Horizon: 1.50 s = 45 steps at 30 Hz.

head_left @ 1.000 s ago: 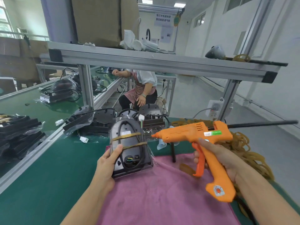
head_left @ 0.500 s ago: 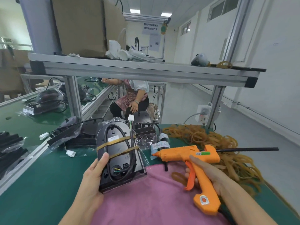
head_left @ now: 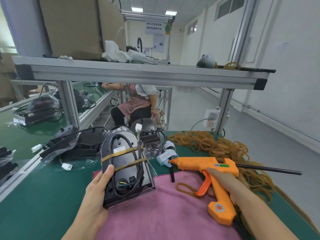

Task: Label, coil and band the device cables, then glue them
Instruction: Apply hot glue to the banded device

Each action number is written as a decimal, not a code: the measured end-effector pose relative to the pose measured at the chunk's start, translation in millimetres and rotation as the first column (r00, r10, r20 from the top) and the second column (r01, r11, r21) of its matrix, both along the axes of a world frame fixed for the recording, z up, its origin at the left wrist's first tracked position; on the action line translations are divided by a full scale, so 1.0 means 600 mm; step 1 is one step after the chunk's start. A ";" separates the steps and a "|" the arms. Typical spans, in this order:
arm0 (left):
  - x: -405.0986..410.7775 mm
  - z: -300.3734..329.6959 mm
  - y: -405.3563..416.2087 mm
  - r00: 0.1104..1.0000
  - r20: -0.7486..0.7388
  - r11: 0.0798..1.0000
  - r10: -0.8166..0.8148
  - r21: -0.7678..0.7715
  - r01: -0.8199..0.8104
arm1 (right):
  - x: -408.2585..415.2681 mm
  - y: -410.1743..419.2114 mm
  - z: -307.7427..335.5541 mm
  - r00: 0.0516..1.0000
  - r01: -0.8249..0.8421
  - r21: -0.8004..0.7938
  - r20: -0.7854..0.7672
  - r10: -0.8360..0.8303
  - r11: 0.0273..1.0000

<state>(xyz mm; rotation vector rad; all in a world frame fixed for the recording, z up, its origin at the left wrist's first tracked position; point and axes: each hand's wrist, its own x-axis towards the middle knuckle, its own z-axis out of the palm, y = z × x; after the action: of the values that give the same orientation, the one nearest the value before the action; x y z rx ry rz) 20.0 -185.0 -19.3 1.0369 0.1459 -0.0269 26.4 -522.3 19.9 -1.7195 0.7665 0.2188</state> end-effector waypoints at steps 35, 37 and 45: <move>0.018 -0.002 -0.027 1.000 0.007 0.999 -0.013 0.035 0.013 | 0.009 0.243 0.010 0.776 -0.500 -0.103 0.389 0.497 0.860; 0.011 0.011 -0.013 0.999 0.040 0.998 0.033 0.051 -0.035 | 0.011 0.276 0.002 0.748 -0.536 -0.037 0.442 0.495 0.843; -0.024 0.051 0.100 0.920 0.024 0.920 0.392 0.012 -0.392 | 0.024 0.421 0.014 0.608 -0.694 -0.006 0.532 0.590 0.720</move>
<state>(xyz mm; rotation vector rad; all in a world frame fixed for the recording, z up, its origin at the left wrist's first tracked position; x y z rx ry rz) 5.6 -125.1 11.2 1.0083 0.3339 0.3505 40.7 -269.9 28.4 -1.6848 -0.3018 0.3116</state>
